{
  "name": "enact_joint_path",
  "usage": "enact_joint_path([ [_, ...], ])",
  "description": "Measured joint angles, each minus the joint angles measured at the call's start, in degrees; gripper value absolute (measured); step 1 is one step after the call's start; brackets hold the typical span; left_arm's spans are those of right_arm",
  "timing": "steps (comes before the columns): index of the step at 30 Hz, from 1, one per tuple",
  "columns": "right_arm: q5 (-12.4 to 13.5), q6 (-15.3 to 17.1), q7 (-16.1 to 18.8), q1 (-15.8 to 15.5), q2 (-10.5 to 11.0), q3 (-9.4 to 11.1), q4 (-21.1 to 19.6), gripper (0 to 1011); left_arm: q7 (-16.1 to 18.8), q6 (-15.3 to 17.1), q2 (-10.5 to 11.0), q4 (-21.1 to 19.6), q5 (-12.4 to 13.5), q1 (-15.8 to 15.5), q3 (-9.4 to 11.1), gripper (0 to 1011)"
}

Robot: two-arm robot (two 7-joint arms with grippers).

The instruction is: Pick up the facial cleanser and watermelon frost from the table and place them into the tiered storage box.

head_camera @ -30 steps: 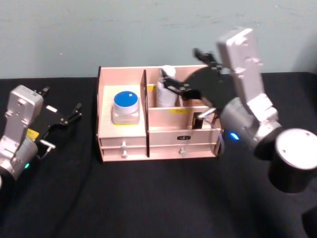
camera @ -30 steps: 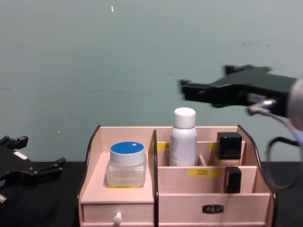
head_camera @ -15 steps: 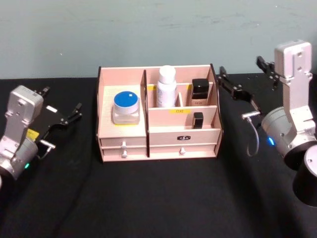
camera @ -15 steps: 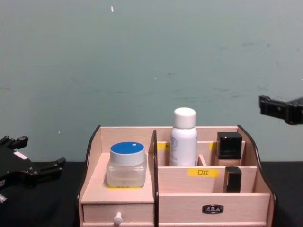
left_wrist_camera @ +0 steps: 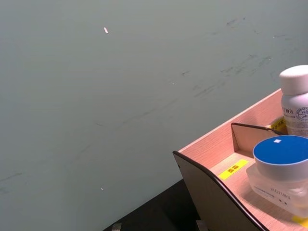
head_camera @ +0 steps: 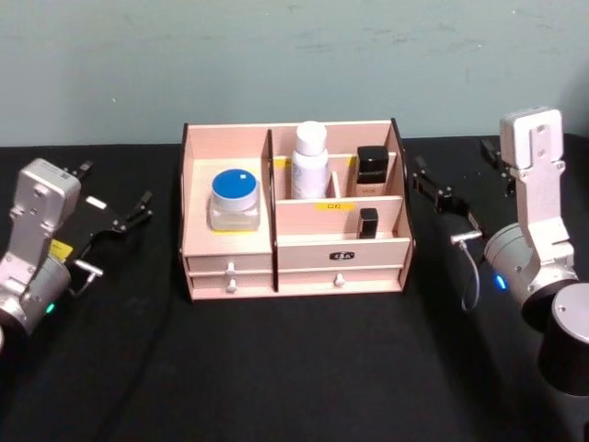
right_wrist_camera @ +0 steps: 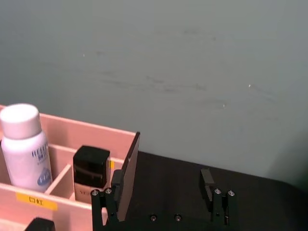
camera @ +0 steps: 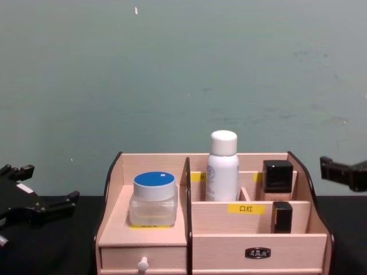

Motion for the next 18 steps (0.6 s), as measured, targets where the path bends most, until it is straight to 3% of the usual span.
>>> enact_joint_path([
  [18, -0.17, 0.21, 0.28, 0.10, -0.02, -0.01, 0.15, 1000, 0.00, 0.00, 0.00, 0.00, 0.00, 0.00, 0.00, 1001],
])
